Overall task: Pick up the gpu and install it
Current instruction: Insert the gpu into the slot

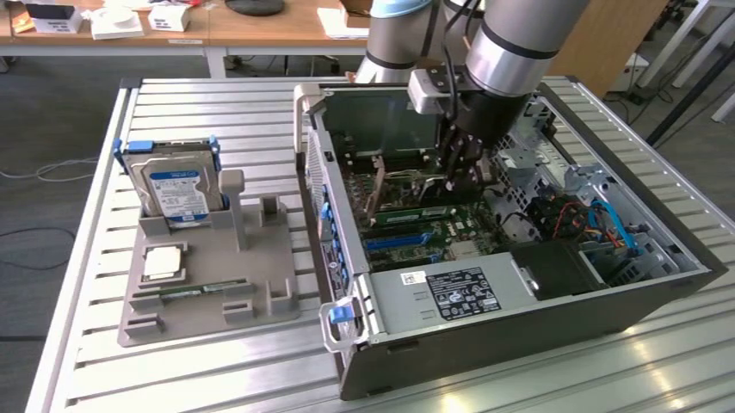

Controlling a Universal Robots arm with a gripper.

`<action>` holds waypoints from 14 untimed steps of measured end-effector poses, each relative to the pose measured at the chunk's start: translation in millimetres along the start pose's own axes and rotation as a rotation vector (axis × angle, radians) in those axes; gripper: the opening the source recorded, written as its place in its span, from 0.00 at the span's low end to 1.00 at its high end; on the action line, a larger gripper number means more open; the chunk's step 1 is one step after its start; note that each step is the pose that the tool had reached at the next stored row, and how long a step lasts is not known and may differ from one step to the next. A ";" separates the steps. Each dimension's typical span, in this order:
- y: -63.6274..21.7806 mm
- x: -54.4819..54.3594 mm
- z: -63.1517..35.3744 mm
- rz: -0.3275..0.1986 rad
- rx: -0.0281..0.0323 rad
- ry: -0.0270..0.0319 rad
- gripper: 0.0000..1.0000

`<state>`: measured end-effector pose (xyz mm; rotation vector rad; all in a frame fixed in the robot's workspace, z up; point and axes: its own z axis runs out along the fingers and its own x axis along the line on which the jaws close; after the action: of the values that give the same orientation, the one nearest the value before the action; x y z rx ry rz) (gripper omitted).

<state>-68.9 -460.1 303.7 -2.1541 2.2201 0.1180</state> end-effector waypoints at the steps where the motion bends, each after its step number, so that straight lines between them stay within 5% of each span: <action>1: 1.9 0.1 0.0 0.000 0.0013 0.0000 0.27; 14: 3.8 1.3 10.3 0.000 0.0021 0.0001 0.27</action>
<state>-72.9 -460.3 293.3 -2.1532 2.2191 0.1155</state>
